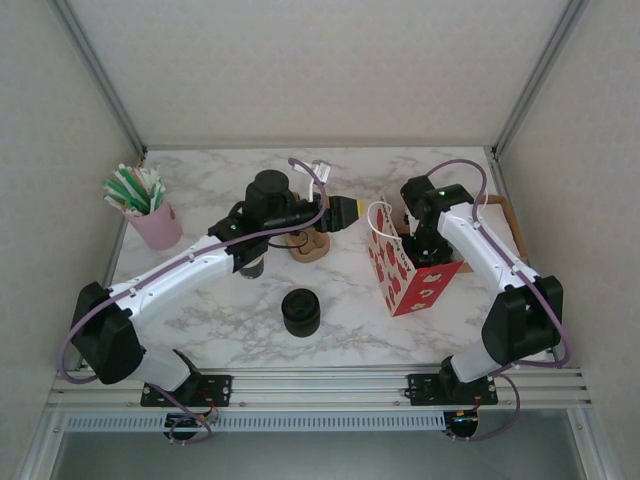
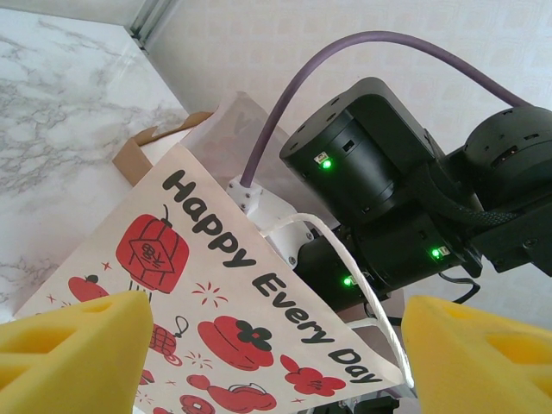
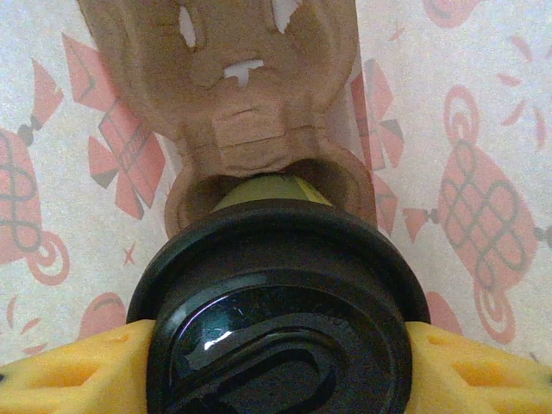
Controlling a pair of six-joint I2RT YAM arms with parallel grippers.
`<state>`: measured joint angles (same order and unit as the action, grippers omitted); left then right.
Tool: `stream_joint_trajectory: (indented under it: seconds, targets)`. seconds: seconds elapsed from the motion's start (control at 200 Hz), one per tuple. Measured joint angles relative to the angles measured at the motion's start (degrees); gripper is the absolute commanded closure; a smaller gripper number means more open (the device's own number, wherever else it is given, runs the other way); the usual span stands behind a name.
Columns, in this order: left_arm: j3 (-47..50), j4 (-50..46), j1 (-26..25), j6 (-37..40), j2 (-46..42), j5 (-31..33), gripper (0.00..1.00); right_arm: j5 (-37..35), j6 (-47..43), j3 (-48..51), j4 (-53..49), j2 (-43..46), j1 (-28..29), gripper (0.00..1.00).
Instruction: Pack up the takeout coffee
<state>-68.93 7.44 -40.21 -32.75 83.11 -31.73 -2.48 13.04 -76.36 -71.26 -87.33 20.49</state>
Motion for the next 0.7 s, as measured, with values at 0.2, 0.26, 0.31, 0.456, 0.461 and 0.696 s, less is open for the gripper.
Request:
stream_joint_trajectory:
  seconds: [0.2,0.26,0.31,0.456,0.461,0.696]
  targets:
    - [-0.09,0.0,0.0,0.0,0.2,0.0,0.24,0.0,0.0,0.0,0.0,0.0,0.0,0.34]
    - [-0.09,0.0,0.0,0.0,0.31,0.0,0.24,0.02,0.0,0.0,0.0,0.0,0.0,0.34]
    - [-0.11,0.0,0.0,0.0,0.37,0.0,0.24,0.0,-0.02,0.0,-0.02,0.0,0.0,0.34]
    - [-0.42,0.02,0.0,0.0,0.63,0.0,0.24,0.02,-0.02,0.0,-0.02,0.0,0.0,0.3]
    - [-0.42,0.02,0.0,0.0,0.63,0.0,0.24,0.02,0.0,0.0,-0.02,0.0,0.0,0.3]
    - [-0.42,0.0,0.0,0.0,0.72,-0.02,0.24,0.15,0.02,-0.02,-0.09,0.0,0.0,0.23]
